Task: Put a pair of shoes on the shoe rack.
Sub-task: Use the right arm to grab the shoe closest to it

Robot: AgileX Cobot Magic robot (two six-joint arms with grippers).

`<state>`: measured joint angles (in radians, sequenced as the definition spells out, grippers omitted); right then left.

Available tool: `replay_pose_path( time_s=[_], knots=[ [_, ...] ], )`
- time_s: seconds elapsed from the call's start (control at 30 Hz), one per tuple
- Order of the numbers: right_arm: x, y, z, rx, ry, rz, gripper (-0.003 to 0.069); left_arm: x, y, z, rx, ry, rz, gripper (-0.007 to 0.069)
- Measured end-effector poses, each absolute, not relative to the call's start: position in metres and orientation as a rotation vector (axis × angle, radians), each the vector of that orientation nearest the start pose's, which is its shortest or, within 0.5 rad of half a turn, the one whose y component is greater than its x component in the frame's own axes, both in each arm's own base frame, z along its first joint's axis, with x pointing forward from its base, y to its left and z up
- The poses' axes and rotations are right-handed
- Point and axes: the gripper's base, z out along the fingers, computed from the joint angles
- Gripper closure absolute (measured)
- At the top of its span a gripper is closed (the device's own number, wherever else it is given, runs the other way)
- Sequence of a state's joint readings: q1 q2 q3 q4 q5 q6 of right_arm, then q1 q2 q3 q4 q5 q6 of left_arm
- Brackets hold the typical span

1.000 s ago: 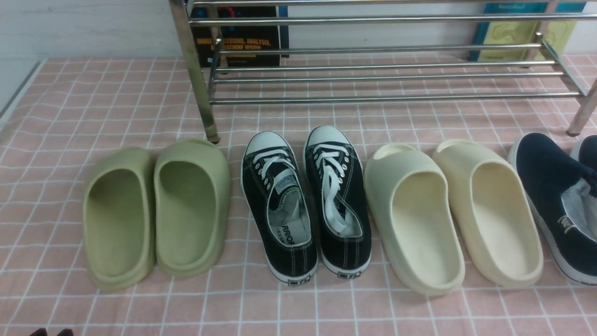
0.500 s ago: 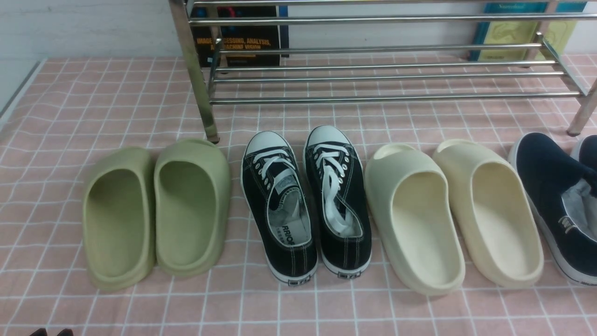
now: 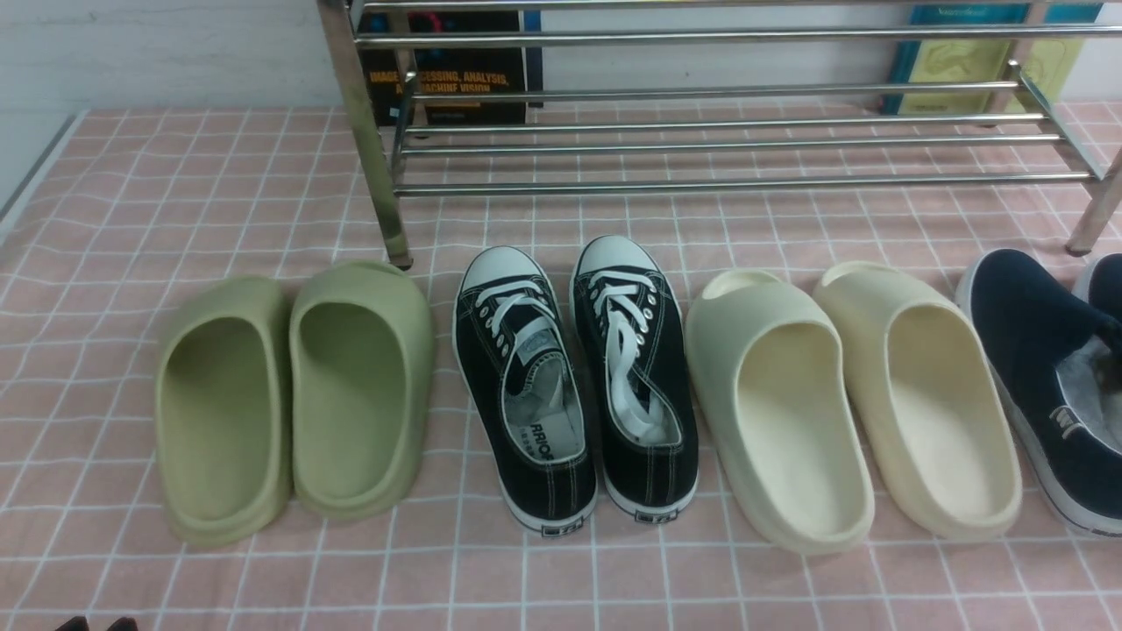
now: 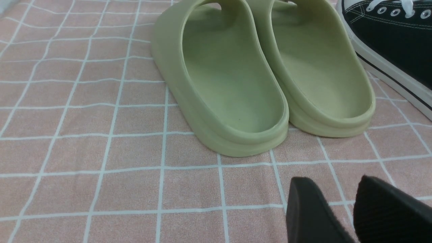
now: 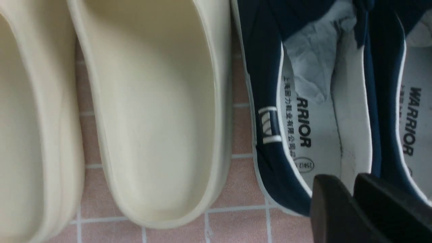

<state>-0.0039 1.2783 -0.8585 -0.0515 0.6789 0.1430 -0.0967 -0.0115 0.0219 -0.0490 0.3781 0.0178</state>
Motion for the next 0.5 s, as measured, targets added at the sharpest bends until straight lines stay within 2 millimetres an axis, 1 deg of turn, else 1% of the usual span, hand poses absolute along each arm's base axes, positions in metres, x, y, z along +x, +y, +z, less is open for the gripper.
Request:
replay_pose_path(
  time_s=[0.17,0.33,0.5],
  knots=[
    [0.256,-0.003,0.262,0.166,2.593,0.017,0.0525,0.052,-0.007,0.172,0.077,1.871,-0.103,0.0385],
    [0.265,-0.001,0.254,0.119,2.592,0.031,0.0516,0.052,-0.007,0.172,0.077,1.871,-0.103,0.0385],
    [0.267,-0.001,0.254,0.109,2.578,0.036,0.051,0.052,-0.007,0.172,0.077,1.871,-0.103,0.0385]
  ],
)
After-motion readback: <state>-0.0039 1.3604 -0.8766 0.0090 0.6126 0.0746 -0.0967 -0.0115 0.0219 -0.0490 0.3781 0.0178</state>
